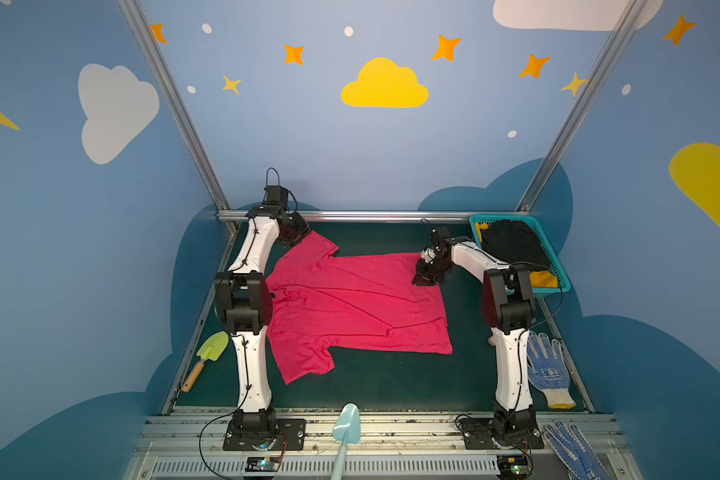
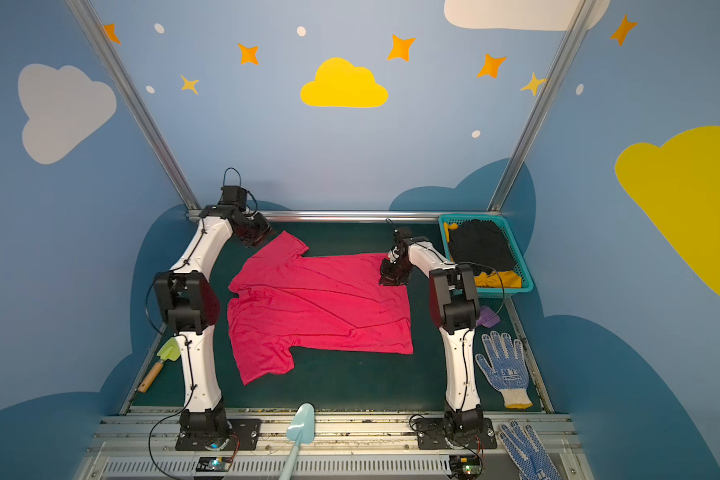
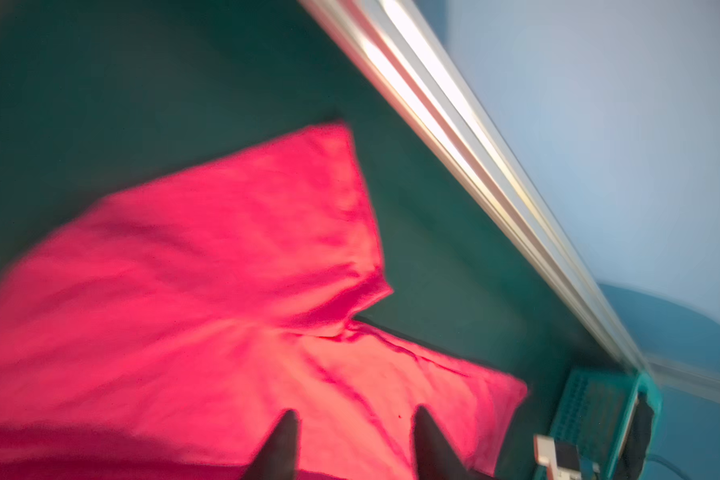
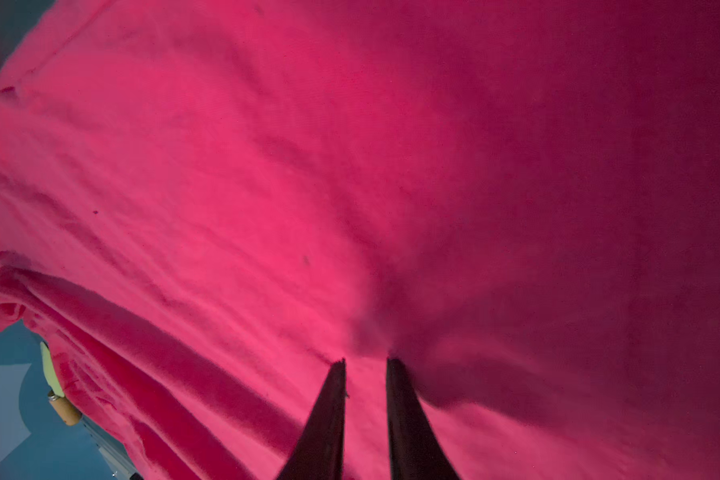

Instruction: Fold and stack the t-shirts

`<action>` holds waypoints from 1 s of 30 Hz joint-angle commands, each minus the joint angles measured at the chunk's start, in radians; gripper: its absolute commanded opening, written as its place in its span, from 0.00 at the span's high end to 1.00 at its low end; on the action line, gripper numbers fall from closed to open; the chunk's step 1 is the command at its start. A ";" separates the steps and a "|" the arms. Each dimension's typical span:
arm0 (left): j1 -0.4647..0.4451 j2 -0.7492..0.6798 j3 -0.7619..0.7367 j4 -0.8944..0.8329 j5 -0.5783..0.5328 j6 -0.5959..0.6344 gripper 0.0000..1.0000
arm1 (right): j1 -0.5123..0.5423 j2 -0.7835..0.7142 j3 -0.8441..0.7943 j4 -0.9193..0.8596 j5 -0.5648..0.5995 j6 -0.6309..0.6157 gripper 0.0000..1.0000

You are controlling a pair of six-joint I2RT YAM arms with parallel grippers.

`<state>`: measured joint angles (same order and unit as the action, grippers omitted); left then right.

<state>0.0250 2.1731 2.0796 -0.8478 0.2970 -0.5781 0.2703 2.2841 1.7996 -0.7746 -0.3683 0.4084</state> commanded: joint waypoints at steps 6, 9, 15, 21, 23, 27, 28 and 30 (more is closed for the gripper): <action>0.040 -0.103 -0.418 -0.013 -0.124 0.010 0.67 | -0.042 -0.044 -0.083 0.014 0.033 0.015 0.82; 0.039 -0.173 -0.560 0.028 -0.159 -0.022 0.69 | -0.043 -0.053 -0.081 0.007 0.027 0.004 0.83; 0.041 -0.375 -0.790 0.130 -0.242 -0.099 0.62 | -0.027 -0.100 -0.085 0.017 -0.001 -0.015 0.79; 0.035 -0.564 -0.911 0.175 -0.262 -0.140 0.55 | -0.003 -0.141 -0.088 0.024 -0.009 -0.032 0.76; 0.029 -0.615 -0.949 0.161 -0.263 -0.153 0.58 | 0.001 -0.146 -0.090 0.023 -0.013 -0.030 0.77; 0.026 -0.644 -1.028 0.117 -0.266 -0.198 0.73 | 0.019 -0.156 -0.100 0.059 -0.044 -0.020 0.78; 0.026 -0.643 -1.058 0.125 -0.262 -0.215 0.78 | 0.027 -0.154 -0.096 0.079 -0.061 -0.016 0.79; 0.027 -0.629 -1.104 0.158 -0.242 -0.239 0.84 | 0.049 -0.137 -0.068 0.103 -0.096 -0.011 0.82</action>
<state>0.0517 1.5257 1.0245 -0.6853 0.0547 -0.7662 0.2913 2.1612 1.7149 -0.7097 -0.4099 0.3908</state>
